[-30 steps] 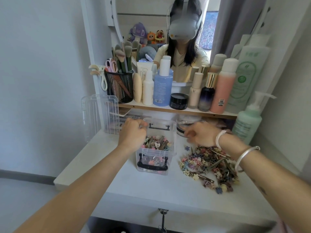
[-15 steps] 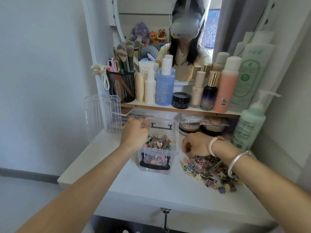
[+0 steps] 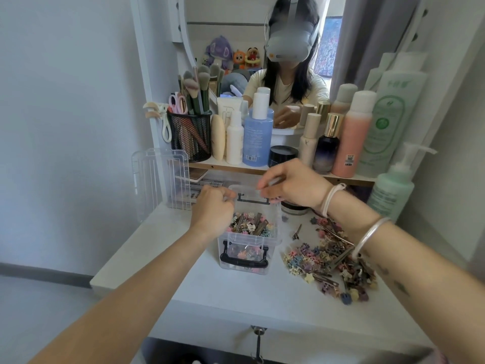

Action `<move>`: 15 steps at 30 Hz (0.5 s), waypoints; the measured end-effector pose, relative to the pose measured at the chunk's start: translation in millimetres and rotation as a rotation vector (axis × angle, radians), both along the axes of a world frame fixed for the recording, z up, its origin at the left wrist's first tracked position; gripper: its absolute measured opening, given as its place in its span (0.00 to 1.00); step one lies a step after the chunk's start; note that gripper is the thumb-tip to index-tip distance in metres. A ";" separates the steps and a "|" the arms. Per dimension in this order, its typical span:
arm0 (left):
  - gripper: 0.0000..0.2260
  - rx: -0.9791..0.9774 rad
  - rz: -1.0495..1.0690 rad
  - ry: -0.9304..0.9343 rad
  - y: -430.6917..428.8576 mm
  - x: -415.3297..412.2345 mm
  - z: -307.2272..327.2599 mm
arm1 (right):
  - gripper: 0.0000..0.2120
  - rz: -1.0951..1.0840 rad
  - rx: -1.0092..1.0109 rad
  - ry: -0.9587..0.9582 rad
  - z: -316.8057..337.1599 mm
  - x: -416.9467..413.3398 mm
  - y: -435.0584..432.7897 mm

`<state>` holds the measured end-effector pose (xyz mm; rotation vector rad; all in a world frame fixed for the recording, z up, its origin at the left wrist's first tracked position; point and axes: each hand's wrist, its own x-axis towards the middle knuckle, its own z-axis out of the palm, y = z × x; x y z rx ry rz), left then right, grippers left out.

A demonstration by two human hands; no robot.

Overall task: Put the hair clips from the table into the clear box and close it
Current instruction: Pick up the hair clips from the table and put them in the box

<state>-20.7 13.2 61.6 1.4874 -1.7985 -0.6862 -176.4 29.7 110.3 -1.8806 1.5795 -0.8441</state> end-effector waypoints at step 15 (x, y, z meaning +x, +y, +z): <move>0.13 0.005 0.016 -0.001 -0.4 -1.4 2.6 | 0.36 -0.062 0.416 0.771 -59.2 -38.8 -11.1</move>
